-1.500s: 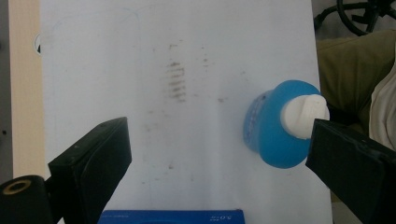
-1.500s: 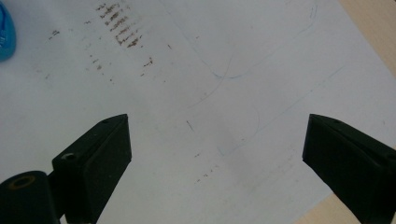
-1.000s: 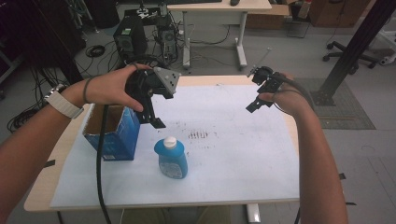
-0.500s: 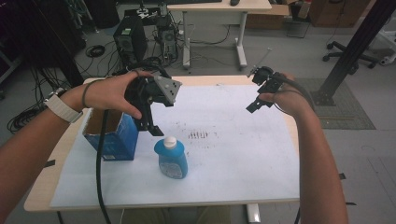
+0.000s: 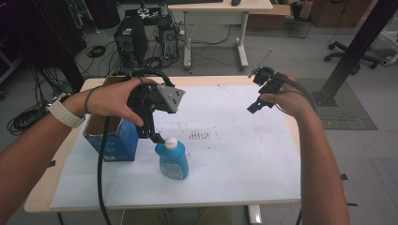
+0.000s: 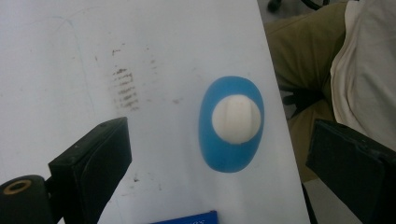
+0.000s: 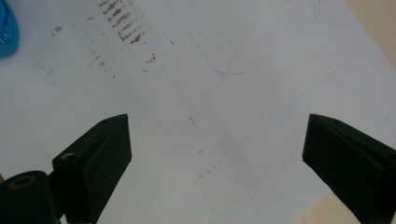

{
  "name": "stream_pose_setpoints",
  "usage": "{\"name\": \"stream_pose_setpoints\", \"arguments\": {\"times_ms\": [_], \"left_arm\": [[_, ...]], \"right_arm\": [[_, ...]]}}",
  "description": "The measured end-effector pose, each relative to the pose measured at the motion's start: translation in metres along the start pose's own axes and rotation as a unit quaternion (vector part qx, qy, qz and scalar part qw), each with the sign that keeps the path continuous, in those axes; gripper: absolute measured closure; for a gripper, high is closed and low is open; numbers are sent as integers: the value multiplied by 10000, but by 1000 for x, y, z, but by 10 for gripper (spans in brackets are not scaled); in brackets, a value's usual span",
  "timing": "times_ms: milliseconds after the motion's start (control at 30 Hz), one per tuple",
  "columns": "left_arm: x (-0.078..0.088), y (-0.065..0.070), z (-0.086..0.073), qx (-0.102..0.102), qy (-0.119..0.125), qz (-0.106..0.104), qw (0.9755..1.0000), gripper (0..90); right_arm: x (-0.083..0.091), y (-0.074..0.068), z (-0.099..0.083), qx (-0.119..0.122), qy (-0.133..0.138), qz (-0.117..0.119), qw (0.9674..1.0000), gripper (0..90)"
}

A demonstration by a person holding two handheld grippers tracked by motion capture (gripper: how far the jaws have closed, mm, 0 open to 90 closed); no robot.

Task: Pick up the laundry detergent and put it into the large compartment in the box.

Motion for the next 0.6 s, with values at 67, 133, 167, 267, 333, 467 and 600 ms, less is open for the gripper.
{"name": "stream_pose_setpoints", "arguments": {"times_ms": [67,133,167,267,333,467,600], "left_arm": [[-2,1,0,5,-3,12,10000,68],[-3,1,0,14,-31,26,10000,68],[-4,2,0,9,-39,30,10000,67],[-6,2,0,22,-35,40,10000,68],[-7,3,-1,40,-46,45,10000,69],[-9,4,-1,50,-65,76,9999,71],[-11,5,-1,45,-51,98,9999,71]], "right_arm": [[0,0,0,2,-8,5,10000,81],[0,-1,0,5,-16,7,10000,81],[0,-1,0,0,-8,8,10000,81],[0,-1,0,-10,-1,2,10000,82],[1,-1,0,-9,-2,2,10000,82],[1,-1,0,0,-1,2,10000,82],[1,-1,0,5,-3,7,10000,82]]}}
Point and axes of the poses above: each handheld gripper's, and its own axes: x roughly backward along the jaws, z roughly out of its top, y roughly to its right, the point moved 2 cm from there along -x, roughly forward along the jaws, and after that the axes turned 4 degrees about x, right-handed, at the moved point
